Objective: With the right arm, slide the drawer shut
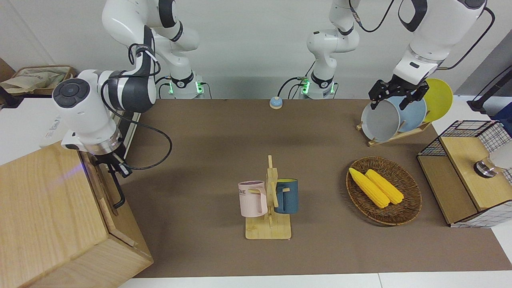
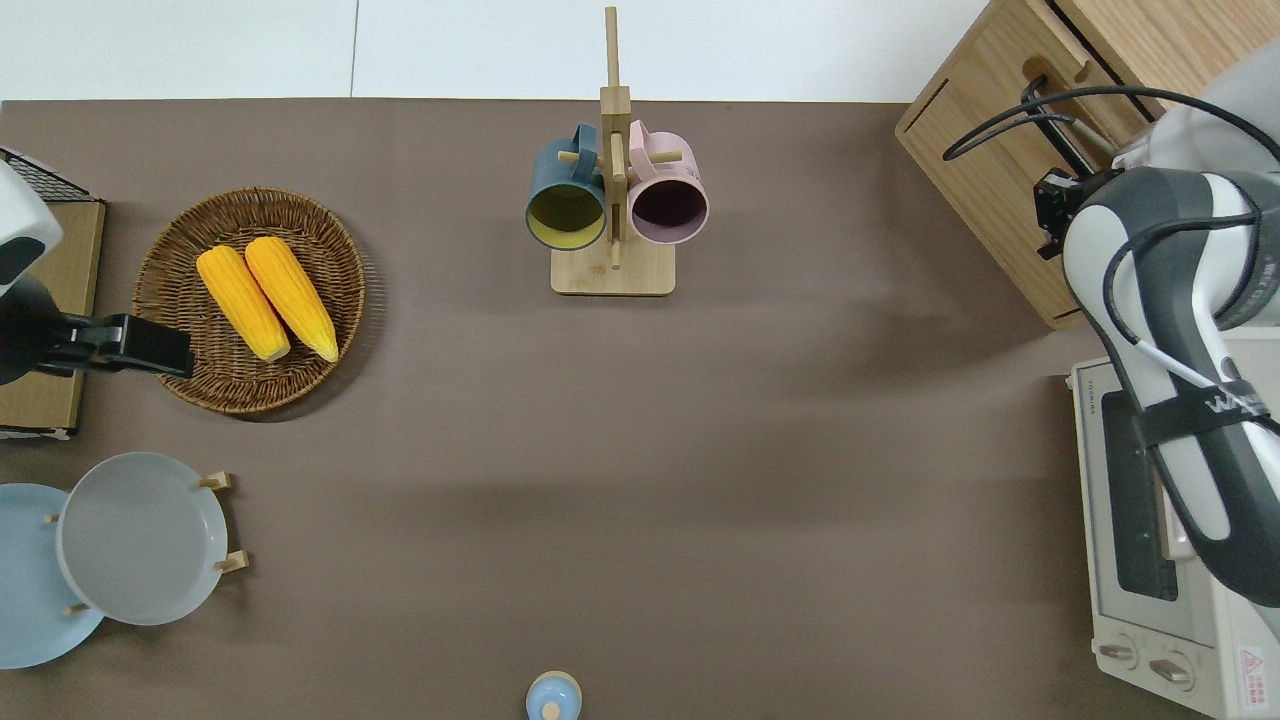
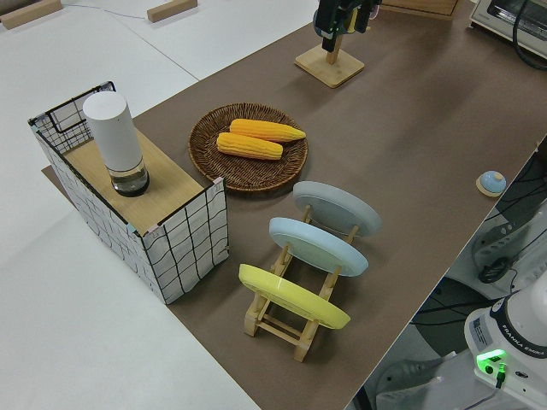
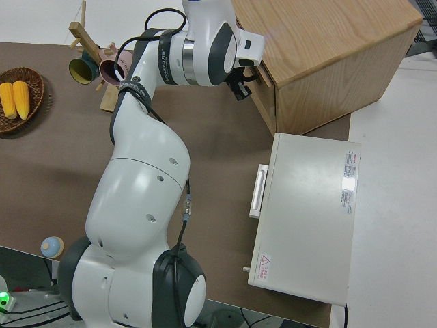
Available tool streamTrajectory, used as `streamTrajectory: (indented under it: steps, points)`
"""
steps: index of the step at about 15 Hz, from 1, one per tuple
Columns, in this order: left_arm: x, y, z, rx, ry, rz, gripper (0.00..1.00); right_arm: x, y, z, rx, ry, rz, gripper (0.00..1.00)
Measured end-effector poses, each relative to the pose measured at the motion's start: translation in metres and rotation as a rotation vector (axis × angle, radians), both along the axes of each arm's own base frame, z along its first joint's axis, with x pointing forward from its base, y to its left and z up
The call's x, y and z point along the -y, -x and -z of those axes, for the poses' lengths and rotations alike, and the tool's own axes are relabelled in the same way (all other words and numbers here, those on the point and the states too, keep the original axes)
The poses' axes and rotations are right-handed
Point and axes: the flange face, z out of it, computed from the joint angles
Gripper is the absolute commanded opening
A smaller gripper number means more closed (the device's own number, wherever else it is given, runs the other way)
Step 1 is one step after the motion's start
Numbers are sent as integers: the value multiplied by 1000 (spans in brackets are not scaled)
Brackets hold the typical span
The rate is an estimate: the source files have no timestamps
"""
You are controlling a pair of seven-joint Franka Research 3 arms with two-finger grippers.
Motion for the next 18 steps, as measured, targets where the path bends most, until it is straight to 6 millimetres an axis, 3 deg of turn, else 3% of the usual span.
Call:
streamTrajectory:
  steps: [6,11,14,18]
  points:
    - [0,0,0,0,0,0,993,-11,-2,1,6,-1,-27,0]
    - [0,0,0,0,0,0,993,-69,0,-11,9,-5,-143,0]
    - [0,0,0,0,0,0,993,-103,18,-40,-30,-14,-281,0]
    - [0,0,0,0,0,0,993,-118,55,-98,-57,-31,-467,0]
